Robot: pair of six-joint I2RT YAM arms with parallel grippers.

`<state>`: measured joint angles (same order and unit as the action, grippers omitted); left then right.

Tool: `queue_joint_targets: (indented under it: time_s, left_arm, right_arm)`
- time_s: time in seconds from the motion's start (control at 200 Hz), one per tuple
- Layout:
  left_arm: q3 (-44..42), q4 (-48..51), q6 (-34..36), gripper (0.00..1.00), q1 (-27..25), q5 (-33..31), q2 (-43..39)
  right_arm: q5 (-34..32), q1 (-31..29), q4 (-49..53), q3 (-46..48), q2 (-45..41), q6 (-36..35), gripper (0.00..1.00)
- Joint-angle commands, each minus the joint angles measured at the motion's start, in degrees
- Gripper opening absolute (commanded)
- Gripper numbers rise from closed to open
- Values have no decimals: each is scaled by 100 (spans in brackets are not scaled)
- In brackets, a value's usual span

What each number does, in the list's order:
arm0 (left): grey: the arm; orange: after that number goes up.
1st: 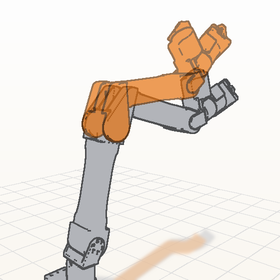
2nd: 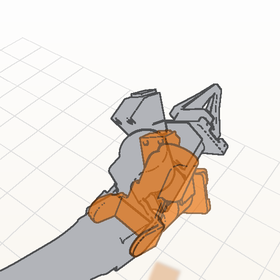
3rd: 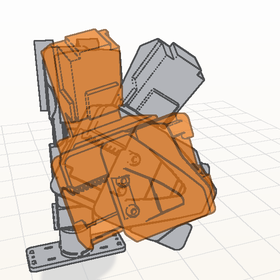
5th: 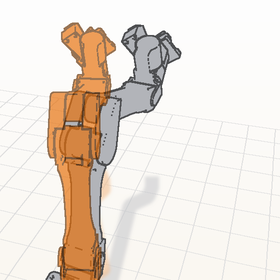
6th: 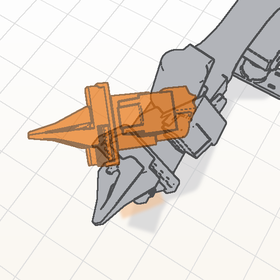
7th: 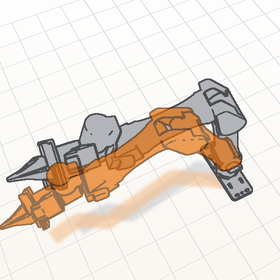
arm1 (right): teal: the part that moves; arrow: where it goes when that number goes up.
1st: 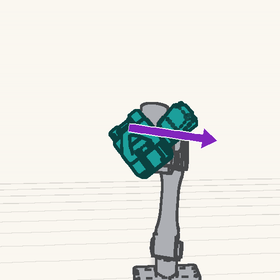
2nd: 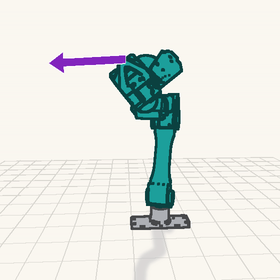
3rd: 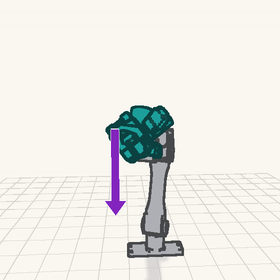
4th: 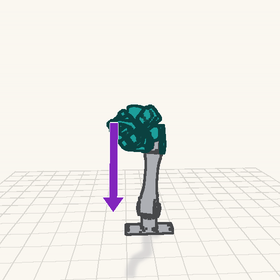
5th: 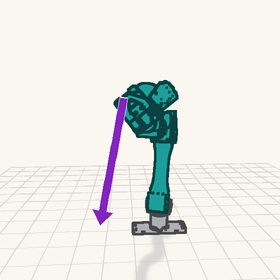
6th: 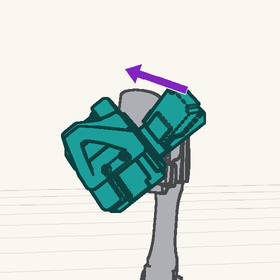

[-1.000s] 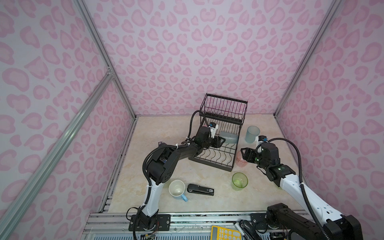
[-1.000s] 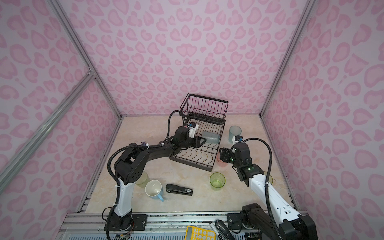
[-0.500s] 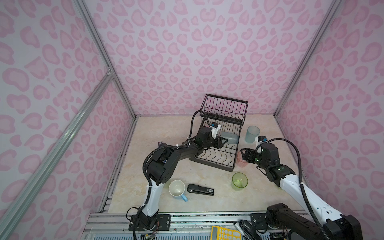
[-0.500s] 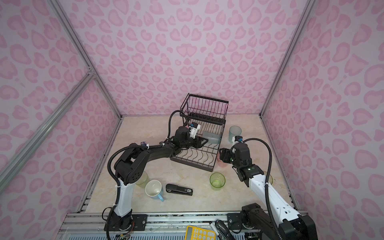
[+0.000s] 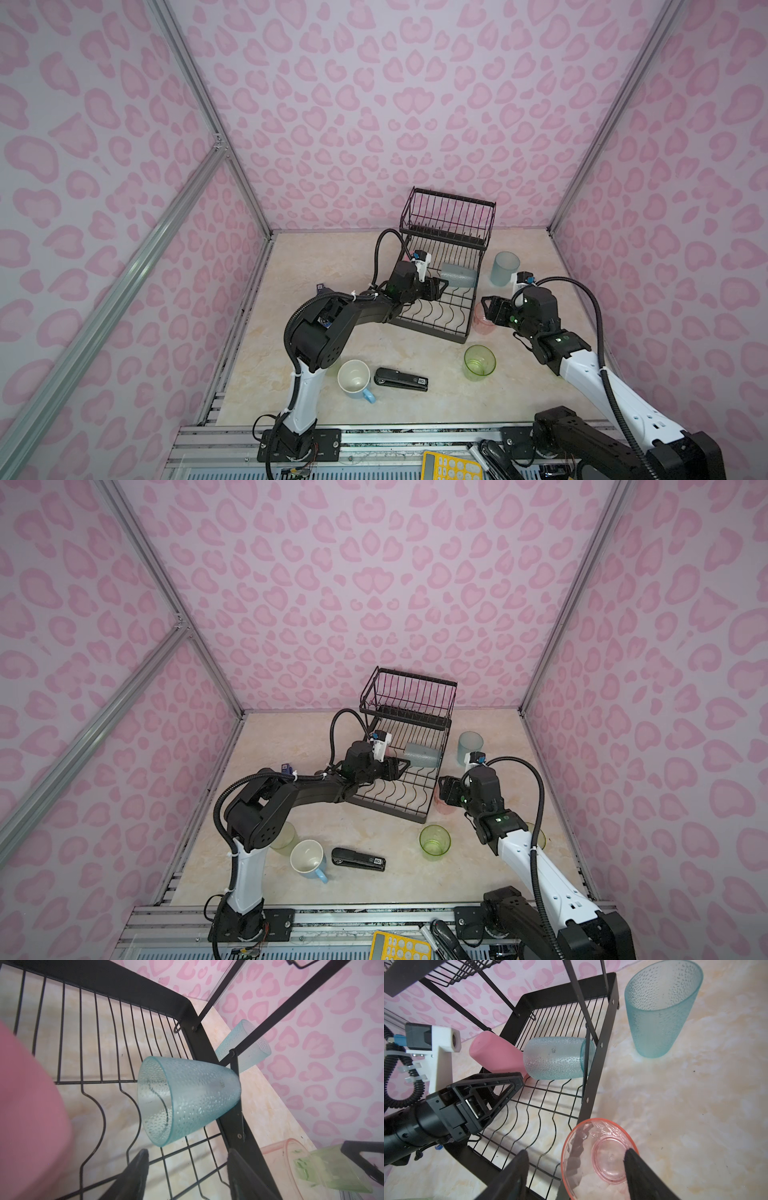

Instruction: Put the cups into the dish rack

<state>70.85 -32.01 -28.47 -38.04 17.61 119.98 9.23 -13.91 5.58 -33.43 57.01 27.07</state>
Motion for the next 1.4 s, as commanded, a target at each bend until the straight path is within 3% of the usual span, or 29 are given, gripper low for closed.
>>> queue_joint_targets:
  time_s: [0.0,0.32,0.535,1.395]
  left_arm:
    - [193,-387,-62,64,6,21,157]
    - [491,-340,-133,68,-1,-4,443]
    - [584,-527,-193,68,0,335,637]
    - [659,-1061,-308,40,-36,1103,631]
  right_arm:
    - [-4,-1,-84,38,-43,-96,72]
    - [61,-3,-211,100,-109,-66,72]
    - [93,-6,-262,145,-127,-45,72]
    - [124,-6,-400,253,-217,-44,72]
